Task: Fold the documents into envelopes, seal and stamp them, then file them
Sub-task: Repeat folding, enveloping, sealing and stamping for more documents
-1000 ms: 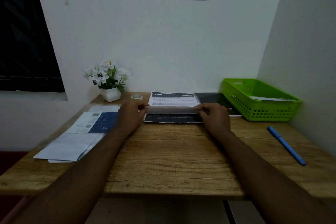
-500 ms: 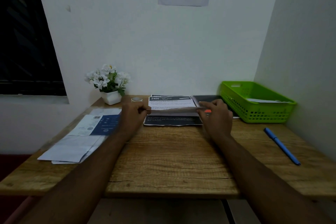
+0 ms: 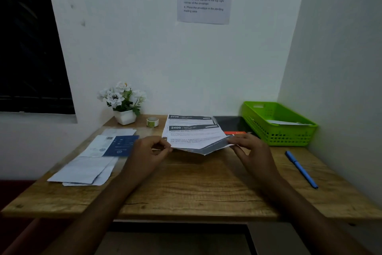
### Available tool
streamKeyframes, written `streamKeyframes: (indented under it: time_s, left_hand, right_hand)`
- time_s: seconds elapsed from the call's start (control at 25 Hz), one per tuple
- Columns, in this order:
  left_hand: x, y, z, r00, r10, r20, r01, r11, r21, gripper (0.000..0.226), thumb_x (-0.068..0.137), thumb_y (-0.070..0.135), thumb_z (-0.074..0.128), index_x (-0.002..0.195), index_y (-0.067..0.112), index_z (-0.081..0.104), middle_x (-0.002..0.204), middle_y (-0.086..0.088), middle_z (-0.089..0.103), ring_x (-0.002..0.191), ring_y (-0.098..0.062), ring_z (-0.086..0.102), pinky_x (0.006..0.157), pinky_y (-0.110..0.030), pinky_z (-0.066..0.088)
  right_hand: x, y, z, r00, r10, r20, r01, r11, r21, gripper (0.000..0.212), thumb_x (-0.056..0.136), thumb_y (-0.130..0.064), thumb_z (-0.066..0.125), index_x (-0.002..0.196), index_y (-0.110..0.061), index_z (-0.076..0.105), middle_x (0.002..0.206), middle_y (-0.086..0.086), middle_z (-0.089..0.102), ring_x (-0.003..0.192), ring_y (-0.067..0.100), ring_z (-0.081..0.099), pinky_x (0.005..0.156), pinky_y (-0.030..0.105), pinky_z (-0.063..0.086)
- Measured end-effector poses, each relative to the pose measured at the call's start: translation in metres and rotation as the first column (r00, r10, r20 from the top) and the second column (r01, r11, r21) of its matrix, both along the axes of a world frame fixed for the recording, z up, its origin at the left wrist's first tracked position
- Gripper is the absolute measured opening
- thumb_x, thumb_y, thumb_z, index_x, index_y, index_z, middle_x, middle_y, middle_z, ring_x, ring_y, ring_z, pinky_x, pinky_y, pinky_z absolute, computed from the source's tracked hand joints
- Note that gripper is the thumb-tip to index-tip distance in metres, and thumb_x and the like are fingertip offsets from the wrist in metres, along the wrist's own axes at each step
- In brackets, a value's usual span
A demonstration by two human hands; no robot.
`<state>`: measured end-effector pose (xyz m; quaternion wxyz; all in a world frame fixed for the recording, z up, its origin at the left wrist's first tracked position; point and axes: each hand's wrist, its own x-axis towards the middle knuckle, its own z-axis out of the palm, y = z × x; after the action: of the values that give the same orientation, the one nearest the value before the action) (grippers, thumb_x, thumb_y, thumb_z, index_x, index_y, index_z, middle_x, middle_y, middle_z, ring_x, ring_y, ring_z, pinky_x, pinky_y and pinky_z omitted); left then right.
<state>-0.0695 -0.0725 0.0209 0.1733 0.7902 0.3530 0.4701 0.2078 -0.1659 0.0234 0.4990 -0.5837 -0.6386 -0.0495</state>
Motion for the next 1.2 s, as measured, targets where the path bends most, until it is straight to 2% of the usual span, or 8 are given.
streamKeyframes:
  time_s: [0.16,0.36,0.56,0.76,0.88,1.0,1.12,1.2]
  left_hand:
    - [-0.020,-0.046,-0.009,0.996,-0.012,-0.093,0.012,1.000,-0.007,0.012,0.079,0.014,0.071,0.085,0.025,0.070,0.086,0.019,0.066,0.089,0.008,0.059,0.073,-0.005,0.046]
    - [-0.033,-0.075,-0.014,0.989,-0.031,-0.146,0.031,1.000,-0.002,0.011,0.080,0.016,0.073,0.083,0.026,0.069,0.084,0.018,0.066,0.086,0.004,0.060,0.073,-0.013,0.048]
    - [-0.041,-0.086,-0.018,0.974,-0.067,-0.217,0.068,0.998,-0.001,0.011,0.078,0.032,0.074,0.082,0.025,0.066,0.084,0.014,0.065,0.084,-0.001,0.060,0.070,-0.032,0.052]
    - [-0.043,-0.080,-0.017,0.968,-0.038,-0.247,0.031,0.999,-0.034,0.022,0.079,0.052,0.064,0.086,0.031,0.067,0.085,0.019,0.065,0.082,0.002,0.059,0.069,-0.025,0.052]
    - [-0.031,-0.056,-0.006,0.965,0.009,-0.263,-0.028,0.997,-0.067,0.010,0.081,0.046,0.064,0.082,0.036,0.065,0.079,0.025,0.062,0.082,0.008,0.057,0.062,-0.013,0.046]
    - [-0.009,-0.003,0.010,0.964,0.041,-0.262,-0.078,0.988,-0.135,0.004,0.081,0.033,0.069,0.078,0.033,0.067,0.074,0.018,0.064,0.071,-0.001,0.059,0.058,-0.013,0.039]
    - [0.017,0.056,0.021,0.954,0.032,-0.300,-0.095,0.976,-0.197,0.009,0.078,0.025,0.075,0.079,0.018,0.071,0.077,0.002,0.070,0.062,-0.004,0.058,0.054,-0.016,0.037]
    - [0.028,0.084,0.020,0.939,0.064,-0.339,-0.140,0.969,-0.205,0.021,0.074,0.035,0.078,0.079,0.016,0.070,0.074,0.003,0.066,0.058,-0.004,0.055,0.049,-0.016,0.034]
  right_hand:
    - [0.001,-0.051,-0.003,0.992,0.085,0.096,-0.072,0.989,-0.131,0.027,0.079,-0.009,0.075,0.098,-0.027,0.077,0.101,-0.019,0.070,0.100,-0.008,0.061,0.086,0.005,0.044]
    - [-0.014,-0.087,-0.019,0.979,0.156,0.131,-0.115,0.955,-0.273,0.024,0.080,-0.026,0.076,0.098,-0.040,0.075,0.104,-0.025,0.068,0.100,-0.009,0.061,0.085,0.013,0.049]
    - [-0.019,-0.098,-0.026,0.960,0.144,0.240,-0.056,0.939,-0.339,0.022,0.083,-0.041,0.069,0.102,-0.053,0.068,0.111,-0.037,0.061,0.104,-0.013,0.056,0.081,0.020,0.051]
    - [-0.019,-0.103,-0.008,0.876,0.084,0.475,0.090,0.939,-0.333,0.029,0.083,-0.065,0.049,0.107,-0.056,0.064,0.119,-0.040,0.052,0.088,-0.013,0.056,0.062,0.008,0.035]
    - [-0.016,-0.095,0.009,0.930,0.099,0.353,0.036,0.934,-0.356,0.040,0.081,-0.070,0.040,0.097,-0.048,0.069,0.096,-0.031,0.061,0.078,-0.005,0.057,0.057,0.016,0.035]
    - [-0.010,-0.062,0.020,0.978,0.114,0.172,-0.048,0.937,-0.347,0.043,0.078,-0.070,0.044,0.087,-0.040,0.073,0.084,-0.028,0.067,0.075,0.000,0.059,0.058,0.022,0.040]
    - [0.000,-0.009,0.021,0.990,0.139,-0.004,-0.131,0.922,-0.364,0.025,0.087,-0.049,0.057,0.086,-0.032,0.075,0.083,-0.019,0.073,0.055,0.006,0.059,0.054,0.029,0.048]
    - [0.010,0.028,0.013,0.986,0.129,-0.101,-0.158,0.913,-0.377,0.014,0.091,-0.030,0.062,0.083,-0.028,0.074,0.081,-0.008,0.074,0.048,0.007,0.058,0.051,0.025,0.047]
